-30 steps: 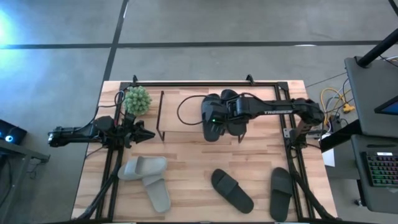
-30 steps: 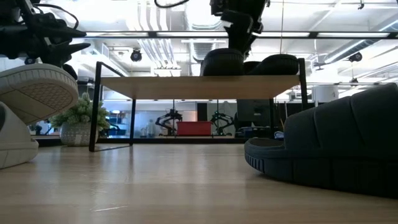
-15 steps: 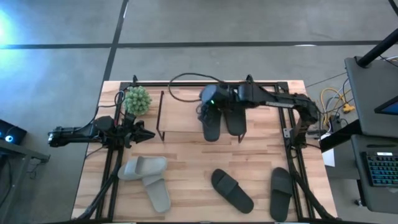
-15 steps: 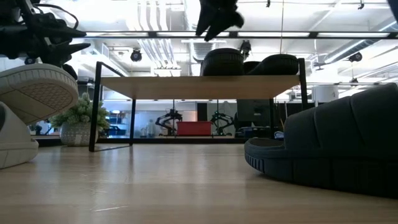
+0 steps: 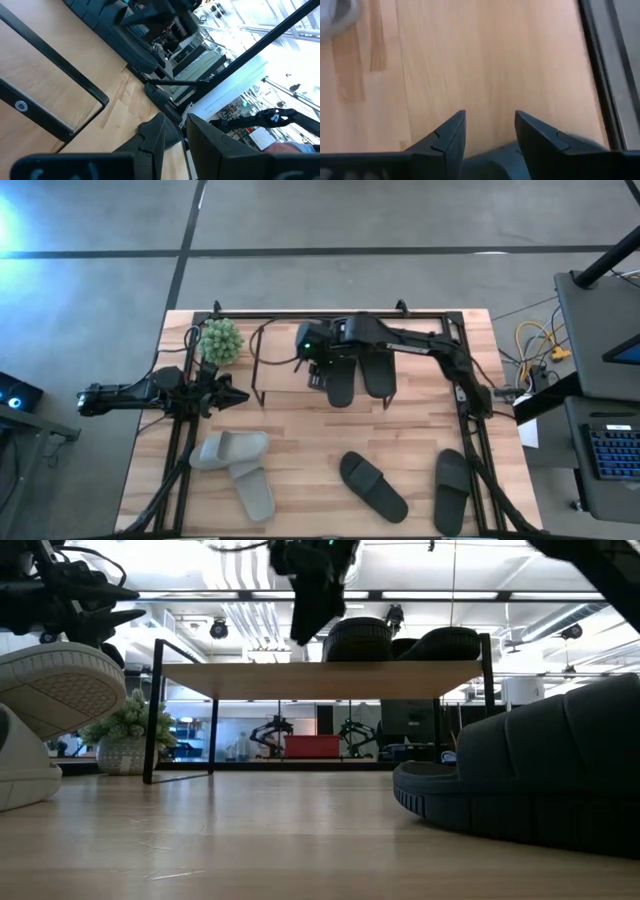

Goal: Pick and place slides into the shelf
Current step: Adjust the black slippers on the shelf

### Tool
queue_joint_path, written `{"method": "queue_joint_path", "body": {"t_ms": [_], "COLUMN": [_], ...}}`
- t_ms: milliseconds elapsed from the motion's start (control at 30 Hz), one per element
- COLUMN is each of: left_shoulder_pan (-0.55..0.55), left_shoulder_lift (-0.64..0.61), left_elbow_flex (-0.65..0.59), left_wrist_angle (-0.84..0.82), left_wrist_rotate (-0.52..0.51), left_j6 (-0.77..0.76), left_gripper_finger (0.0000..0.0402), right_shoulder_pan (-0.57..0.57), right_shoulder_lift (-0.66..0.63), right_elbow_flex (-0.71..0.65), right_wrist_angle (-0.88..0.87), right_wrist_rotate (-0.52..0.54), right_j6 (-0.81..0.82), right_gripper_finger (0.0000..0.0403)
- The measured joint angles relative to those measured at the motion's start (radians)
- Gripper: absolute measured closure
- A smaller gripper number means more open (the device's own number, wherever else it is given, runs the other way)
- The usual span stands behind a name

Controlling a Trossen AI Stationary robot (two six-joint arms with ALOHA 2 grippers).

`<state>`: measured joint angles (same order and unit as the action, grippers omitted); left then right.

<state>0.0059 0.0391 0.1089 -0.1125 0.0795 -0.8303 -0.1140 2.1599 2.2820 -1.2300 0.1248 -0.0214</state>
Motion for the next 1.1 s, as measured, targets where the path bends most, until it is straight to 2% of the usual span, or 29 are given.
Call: {"method": "queue_joint_path", "body": {"t_ms": [167,267,533,667,833,900,1000,1100], "left_shoulder_pan": [0.0,0.0,0.0,0.0,0.0,0.0,0.0,0.0], "left_shoulder_lift": [-0.001,0.0,0.0,0.0,0.0,0.0,0.0,0.0], "left_elbow_flex": [0.0,0.0,0.0,0.0,0.0,0.0,0.0,0.0], "left_wrist_angle": [-0.001,-0.001,-0.001,-0.001,-0.001,0.0,0.0,-0.001], "left_wrist_rotate": [0.0,0.001,0.005,0.004,0.004,0.004,0.004,0.003], "left_j6": [0.0,0.0,0.0,0.0,0.0,0.0,0.0,0.0], "left_gripper_finger": [0.0336,0.0336,0.0336,0.0336,0.0336,0.0336,0.0336,0.0336], "right_shoulder_pan": [-0.019,-0.026,-0.042,-0.042,-0.08,-0.119,-0.146,-0.129], "right_shoulder_lift": [0.076,0.08,0.042,0.021,-0.019,-0.022,-0.037,-0.082], "right_elbow_flex": [0.07,0.072,0.07,0.072,0.076,0.075,0.072,0.072], "right_wrist_angle": [-0.132,-0.174,-0.169,-0.096,-0.119,-0.176,-0.239,-0.296], "right_wrist_rotate": [0.017,0.072,0.105,0.107,0.234,0.197,0.068,0.04], "right_j6": [-0.065,-0.07,-0.063,-0.051,0.038,0.077,0.101,0.105], "right_gripper_finger": [0.0252,0.0259,0.027,0.0263,0.026,0.0263,0.0269,0.0276]}}
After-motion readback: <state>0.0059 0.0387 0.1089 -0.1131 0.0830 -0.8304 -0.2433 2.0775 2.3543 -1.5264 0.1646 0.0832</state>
